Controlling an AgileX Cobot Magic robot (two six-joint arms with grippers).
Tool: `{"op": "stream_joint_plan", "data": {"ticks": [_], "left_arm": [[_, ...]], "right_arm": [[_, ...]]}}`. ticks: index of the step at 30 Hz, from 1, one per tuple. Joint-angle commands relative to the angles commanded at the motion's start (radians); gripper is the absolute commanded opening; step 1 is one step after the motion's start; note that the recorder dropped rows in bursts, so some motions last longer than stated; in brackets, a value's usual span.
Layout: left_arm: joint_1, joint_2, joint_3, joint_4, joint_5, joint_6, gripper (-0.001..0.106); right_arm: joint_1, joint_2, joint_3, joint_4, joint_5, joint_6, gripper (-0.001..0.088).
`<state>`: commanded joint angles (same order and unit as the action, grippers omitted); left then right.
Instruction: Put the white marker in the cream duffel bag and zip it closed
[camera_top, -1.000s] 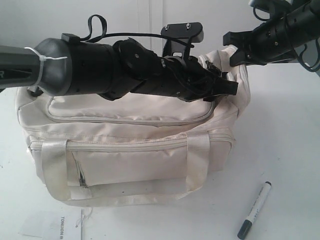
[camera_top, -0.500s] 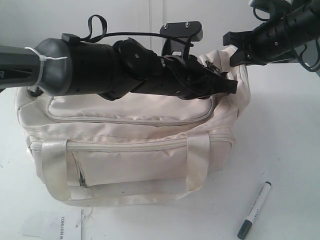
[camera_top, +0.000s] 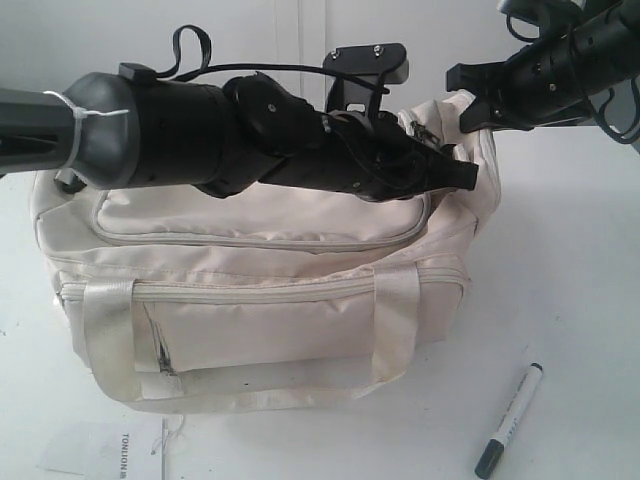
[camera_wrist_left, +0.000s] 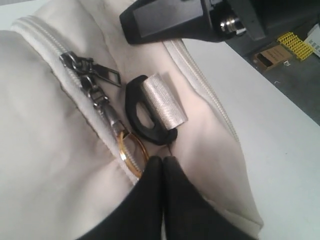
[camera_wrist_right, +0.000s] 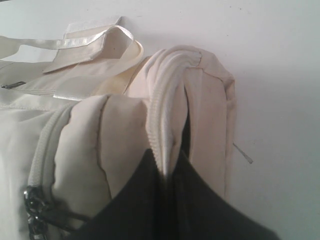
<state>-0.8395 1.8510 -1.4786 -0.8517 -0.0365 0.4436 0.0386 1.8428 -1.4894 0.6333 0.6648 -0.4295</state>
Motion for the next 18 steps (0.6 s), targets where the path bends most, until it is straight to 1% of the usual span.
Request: {"op": "stream_joint_plan", "data": {"ticks": [4, 6, 7, 9, 12, 13, 14, 16, 18], "left_arm": [[0.000, -0.013, 0.000, 0.000, -0.050, 0.003, 0.000], [0.000, -0.009, 0.000, 0.000, -0.053, 0.000, 0.003], [0.000, -0.004, 0.000, 0.000, -0.053, 0.000, 0.009], [0.000, 0.008, -0.008, 0.000, -0.050, 0.000, 0.024], [0.000, 0.042, -0.053, 0.000, -0.011, 0.000, 0.056], [0.000, 0.051, -0.069, 0.000, 0.002, 0.000, 0.063], [0.000, 0.064, -0.091, 0.000, 0.018, 0.000, 0.068], [0.000, 0.090, -0.132, -0.004, 0.046, 0.000, 0.064], [0.000, 0.111, -0.159, -0.004, 0.052, -0.005, 0.056]], "right_arm": [[0.000, 0.000, 0.000, 0.000, 0.000, 0.000, 0.0000], [0.000, 0.000, 0.000, 0.000, 0.000, 0.000, 0.0000], [0.000, 0.000, 0.000, 0.000, 0.000, 0.000, 0.0000], [0.000, 0.000, 0.000, 0.000, 0.000, 0.000, 0.0000], [0.000, 0.000, 0.000, 0.000, 0.000, 0.000, 0.0000], [0.000, 0.000, 0.000, 0.000, 0.000, 0.000, 0.0000], [0.000, 0.000, 0.000, 0.000, 0.000, 0.000, 0.0000], [0.000, 0.000, 0.000, 0.000, 0.000, 0.000, 0.0000], [0.000, 0.000, 0.000, 0.000, 0.000, 0.000, 0.0000]]}}
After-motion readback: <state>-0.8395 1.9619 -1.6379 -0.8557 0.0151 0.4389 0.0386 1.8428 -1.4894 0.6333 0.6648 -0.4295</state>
